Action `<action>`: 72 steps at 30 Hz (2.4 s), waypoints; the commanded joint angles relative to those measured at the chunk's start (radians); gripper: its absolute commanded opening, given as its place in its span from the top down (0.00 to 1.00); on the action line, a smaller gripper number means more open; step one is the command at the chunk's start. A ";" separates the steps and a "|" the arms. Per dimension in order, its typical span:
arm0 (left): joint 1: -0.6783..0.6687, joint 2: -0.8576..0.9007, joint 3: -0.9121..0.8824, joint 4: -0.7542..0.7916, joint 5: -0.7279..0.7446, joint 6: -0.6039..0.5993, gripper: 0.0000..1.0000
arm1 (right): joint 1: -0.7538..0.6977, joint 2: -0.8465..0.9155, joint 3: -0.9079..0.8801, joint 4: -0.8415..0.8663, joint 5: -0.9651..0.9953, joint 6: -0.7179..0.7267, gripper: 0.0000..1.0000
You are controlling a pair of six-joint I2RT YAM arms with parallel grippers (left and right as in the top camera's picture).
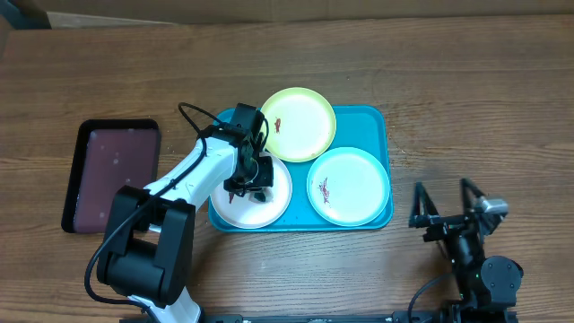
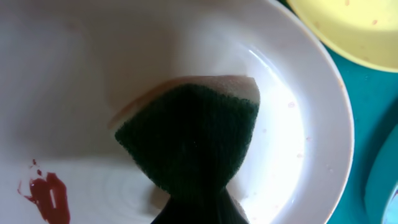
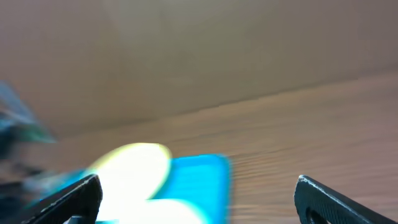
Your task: Clean dirty plates on tray and stack at the side
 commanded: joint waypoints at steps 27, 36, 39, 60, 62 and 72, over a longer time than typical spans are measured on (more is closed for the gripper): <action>0.011 -0.009 0.048 -0.032 0.038 -0.050 0.08 | 0.088 1.426 1.749 -1.514 -0.298 -0.283 0.00; 0.051 -0.011 0.294 -0.302 -0.082 -0.050 0.20 | 0.258 1.477 1.749 -1.261 -0.142 -0.122 0.00; 0.073 -0.011 0.346 -0.369 -0.135 -0.051 0.34 | 0.285 1.488 1.732 -1.181 -0.174 -0.055 0.00; 0.204 -0.010 0.297 -0.381 -0.041 0.045 0.41 | 0.519 1.803 1.602 -1.036 -0.070 -0.021 0.40; 0.204 -0.010 0.297 -0.385 -0.041 0.048 0.41 | 0.552 1.854 1.596 -1.005 -0.061 -0.030 0.41; 0.204 -0.010 0.297 -0.387 -0.041 0.048 0.40 | 0.655 2.035 1.596 -0.943 0.029 -0.029 0.59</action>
